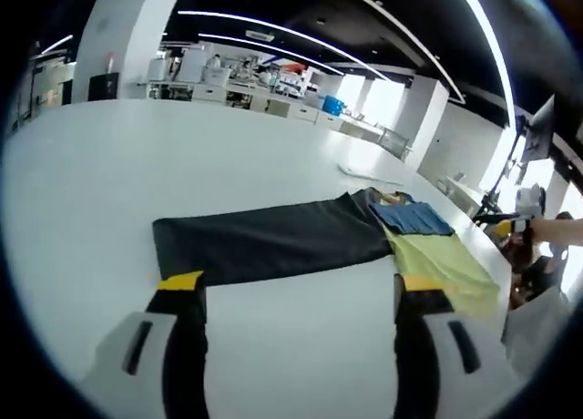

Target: Fold the garment on the visible template until the final outline fits inside the template.

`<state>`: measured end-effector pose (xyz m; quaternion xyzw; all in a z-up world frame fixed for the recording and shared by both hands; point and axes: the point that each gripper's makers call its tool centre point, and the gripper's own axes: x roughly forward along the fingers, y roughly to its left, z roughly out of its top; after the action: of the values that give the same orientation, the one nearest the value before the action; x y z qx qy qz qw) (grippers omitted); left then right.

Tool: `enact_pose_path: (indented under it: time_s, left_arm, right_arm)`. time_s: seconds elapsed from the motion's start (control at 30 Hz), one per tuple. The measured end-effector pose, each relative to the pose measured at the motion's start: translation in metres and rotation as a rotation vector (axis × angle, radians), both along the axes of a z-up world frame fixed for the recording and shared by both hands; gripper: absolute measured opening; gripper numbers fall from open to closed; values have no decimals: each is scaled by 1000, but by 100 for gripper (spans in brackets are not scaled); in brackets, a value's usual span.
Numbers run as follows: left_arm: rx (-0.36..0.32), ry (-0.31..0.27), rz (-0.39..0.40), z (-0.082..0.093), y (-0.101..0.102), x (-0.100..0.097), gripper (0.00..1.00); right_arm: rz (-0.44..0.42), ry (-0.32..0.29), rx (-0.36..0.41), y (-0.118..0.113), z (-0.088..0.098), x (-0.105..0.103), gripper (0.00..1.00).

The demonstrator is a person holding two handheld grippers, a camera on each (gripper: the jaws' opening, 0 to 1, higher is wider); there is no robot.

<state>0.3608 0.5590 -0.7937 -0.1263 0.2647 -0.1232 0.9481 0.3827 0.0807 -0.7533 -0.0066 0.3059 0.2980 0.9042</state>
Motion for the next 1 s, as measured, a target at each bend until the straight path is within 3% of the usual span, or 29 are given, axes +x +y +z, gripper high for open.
enact_pose_path:
  time_s: [0.07,0.13,0.2,0.33,0.57,0.7,0.87,1.0]
  left_arm:
    - [18,39,30,-8,12,2,84]
    - [14,41,47,-8,13,1,83]
    - [-12,79,117,-13,21,2,79]
    - [-21,64,170,-18,38,14,78]
    - [-6,101,214,-28,49,16,69]
    - [-40,110,255,-31,55,18,60]
    - [-21,120,280,-34,57,19,48]
    - [-31,140,354,-41,72,22,35]
  right_arm:
    - [-7,1,-7,-5,0,-5,96]
    - [-24,5,0,-13,1,-9,96]
    - [-48,11,19,-15,2,-19,97]
    - [-79,22,11,-26,-1,-27,96]
    - [-116,38,17,-38,-2,-38,95]
    - [-125,53,4,-45,-5,-40,94]
    - [-132,54,3,-46,-4,-42,93]
    - [-130,56,-2,-47,-5,-41,92]
